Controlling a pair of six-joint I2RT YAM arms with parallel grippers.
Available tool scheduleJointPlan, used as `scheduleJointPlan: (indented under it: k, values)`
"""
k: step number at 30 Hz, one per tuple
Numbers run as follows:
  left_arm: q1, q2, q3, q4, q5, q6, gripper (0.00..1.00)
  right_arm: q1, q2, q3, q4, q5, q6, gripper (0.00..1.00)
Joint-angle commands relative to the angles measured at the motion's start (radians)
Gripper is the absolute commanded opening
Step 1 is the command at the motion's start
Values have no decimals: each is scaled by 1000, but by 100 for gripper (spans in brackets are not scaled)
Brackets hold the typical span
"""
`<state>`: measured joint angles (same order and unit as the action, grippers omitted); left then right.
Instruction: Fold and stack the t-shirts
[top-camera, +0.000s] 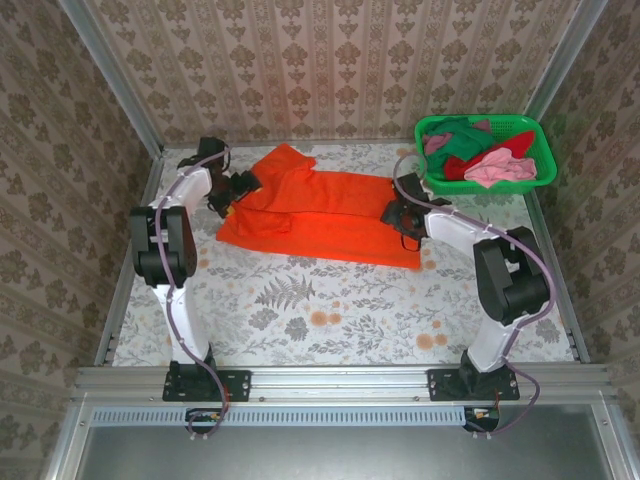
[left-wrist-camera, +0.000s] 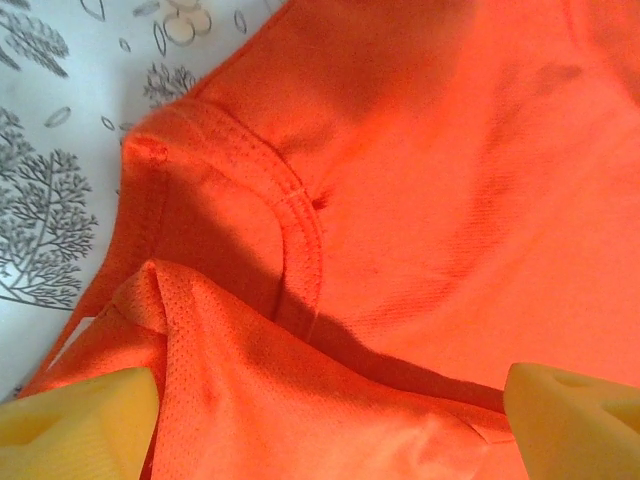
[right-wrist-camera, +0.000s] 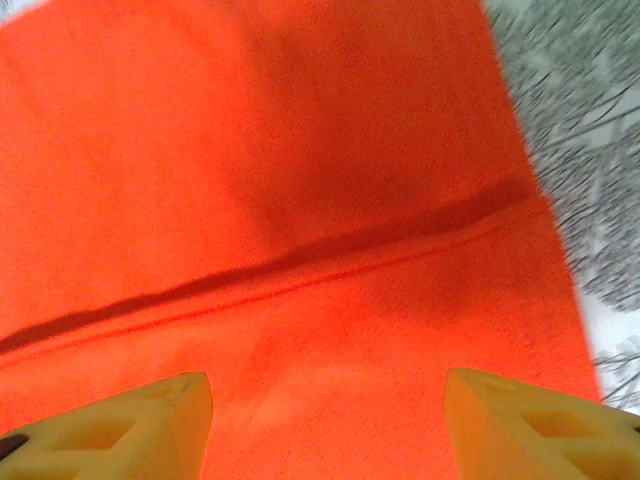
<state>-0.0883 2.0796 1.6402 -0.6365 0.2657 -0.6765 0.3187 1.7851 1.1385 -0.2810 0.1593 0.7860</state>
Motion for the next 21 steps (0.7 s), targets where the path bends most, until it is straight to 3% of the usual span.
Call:
scheduleJointPlan:
  k: [1, 11, 21]
  values:
    - [2, 12, -66, 11, 6, -19, 89, 23, 49, -29, 8, -31, 23, 63]
    - [22, -118, -370, 65, -8, -4, 88, 25, -17, -194, 14, -19, 47, 63]
    - [14, -418, -748, 54, -12, -14, 89, 27, -160, -348, -30, -33, 57, 63]
